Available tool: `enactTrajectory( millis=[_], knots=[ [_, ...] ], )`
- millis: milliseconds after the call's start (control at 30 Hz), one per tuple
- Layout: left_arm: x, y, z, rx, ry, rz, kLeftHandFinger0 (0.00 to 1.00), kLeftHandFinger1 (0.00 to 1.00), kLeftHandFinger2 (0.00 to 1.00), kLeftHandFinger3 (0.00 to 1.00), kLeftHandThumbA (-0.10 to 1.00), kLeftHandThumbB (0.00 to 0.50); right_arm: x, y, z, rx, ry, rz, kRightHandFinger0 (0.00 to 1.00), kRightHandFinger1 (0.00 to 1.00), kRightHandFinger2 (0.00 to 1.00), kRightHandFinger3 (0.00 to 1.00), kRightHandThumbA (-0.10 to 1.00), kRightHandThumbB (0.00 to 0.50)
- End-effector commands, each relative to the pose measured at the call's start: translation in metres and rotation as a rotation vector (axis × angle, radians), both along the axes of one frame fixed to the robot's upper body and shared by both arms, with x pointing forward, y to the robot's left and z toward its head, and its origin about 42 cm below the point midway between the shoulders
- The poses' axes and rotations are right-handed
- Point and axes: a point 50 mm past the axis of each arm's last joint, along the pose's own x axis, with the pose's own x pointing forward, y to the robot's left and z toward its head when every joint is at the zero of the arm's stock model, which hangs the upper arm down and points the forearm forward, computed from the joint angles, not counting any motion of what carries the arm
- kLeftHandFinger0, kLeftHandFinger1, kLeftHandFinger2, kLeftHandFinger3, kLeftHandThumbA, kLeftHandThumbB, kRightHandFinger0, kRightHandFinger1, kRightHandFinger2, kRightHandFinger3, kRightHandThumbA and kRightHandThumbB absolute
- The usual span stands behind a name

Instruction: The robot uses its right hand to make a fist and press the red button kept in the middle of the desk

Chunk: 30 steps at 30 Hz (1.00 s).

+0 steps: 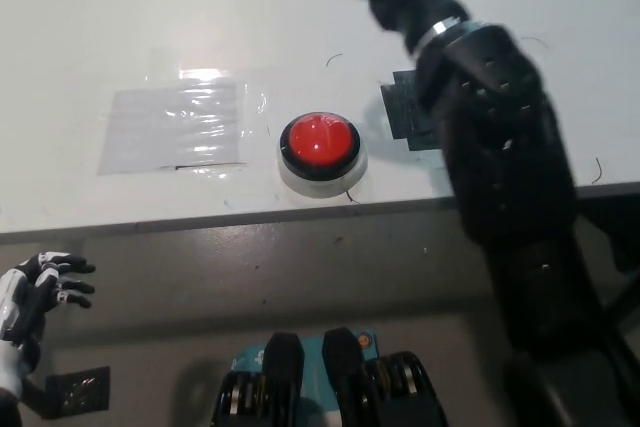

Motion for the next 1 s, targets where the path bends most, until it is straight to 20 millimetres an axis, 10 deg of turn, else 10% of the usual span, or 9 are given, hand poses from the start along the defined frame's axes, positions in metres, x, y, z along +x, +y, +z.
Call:
enactTrajectory(
  millis=[0, 500, 967],
  knots=[
    [0.007, 0.0, 0.016, -0.002, -0.056, -0.027, 0.38, 0.4, 0.47, 0.49, 0.61, 0.081, -0.002, 0.015, 0.007, 0.063, -0.08, 0.044, 0.0, 0.0, 0.26, 0.29, 0.62, 0.114],
    [0.014, 0.0, 0.023, 0.021, -0.064, -0.025, 0.4, 0.41, 0.49, 0.53, 0.61, 0.073, -0.006, 0.036, -0.103, 0.062, 0.095, 0.07, 0.0, 0.0, 0.23, 0.27, 0.6, 0.063],
    [0.028, -0.002, 0.037, 0.033, -0.108, -0.05, 0.46, 0.46, 0.52, 0.56, 0.62, 0.071, -0.015, 0.013, -0.144, 0.076, 0.197, 0.041, 0.0, 0.0, 0.23, 0.28, 0.63, 0.073]
  ],
)
